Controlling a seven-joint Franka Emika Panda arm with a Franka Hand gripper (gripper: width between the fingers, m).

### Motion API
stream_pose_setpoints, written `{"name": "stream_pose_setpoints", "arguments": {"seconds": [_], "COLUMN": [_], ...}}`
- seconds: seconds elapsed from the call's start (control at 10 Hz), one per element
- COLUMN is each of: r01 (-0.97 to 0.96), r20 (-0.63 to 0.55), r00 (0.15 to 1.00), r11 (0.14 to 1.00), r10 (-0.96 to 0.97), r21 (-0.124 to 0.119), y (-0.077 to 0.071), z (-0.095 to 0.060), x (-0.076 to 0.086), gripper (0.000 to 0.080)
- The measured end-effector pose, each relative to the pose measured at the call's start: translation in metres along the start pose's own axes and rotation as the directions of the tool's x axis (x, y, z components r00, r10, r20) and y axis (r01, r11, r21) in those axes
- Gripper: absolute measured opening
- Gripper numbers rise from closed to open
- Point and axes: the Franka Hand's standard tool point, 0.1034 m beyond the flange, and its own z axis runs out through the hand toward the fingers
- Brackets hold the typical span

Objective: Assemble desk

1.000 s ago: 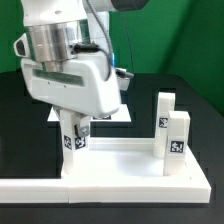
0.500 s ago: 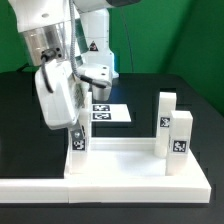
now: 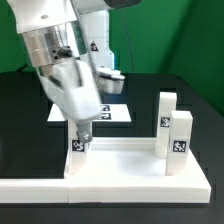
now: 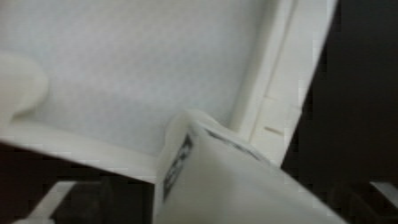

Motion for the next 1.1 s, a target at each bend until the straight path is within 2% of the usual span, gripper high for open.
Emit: {"name": "stream_pose_setpoints", "arguments": {"seconds": [0.3,0.4,0.5,0.6,0.7,0.8,1.0,1.1], "r01": [0.174,0.303,0.479,0.648,0.760,0.784,0.764,0.765], "r20": [-0.003,-0.007,-0.008,0.006,0.027,0.050,0.044,0.044], "r00": [0.985,0.953,0.877,0.759,0.646,0.617,0.641,0.640], "r11": [0.985,0.953,0.875,0.754,0.638,0.607,0.631,0.630], "r10": [-0.174,-0.303,-0.481,-0.651,-0.763,-0.786,-0.767,-0.767], "r21": [-0.002,-0.024,-0.075,-0.109,-0.125,-0.132,-0.134,-0.134], "y": [0.0008,0.0021,0.0029,0.0007,-0.0005,-0.0010,0.0002,0.0003], "z": [-0.0002,-0.0004,-0.0014,-0.0031,-0.0035,-0.0024,-0.0024,-0.0023], "x": [0.0011,0.0016,0.0021,0.0022,0.0017,-0.0012,0.0005,0.0005], "gripper": [0.0644,0.0649,0.0649,0.0649,0.0649,0.0649,0.0649,0.0521]}}
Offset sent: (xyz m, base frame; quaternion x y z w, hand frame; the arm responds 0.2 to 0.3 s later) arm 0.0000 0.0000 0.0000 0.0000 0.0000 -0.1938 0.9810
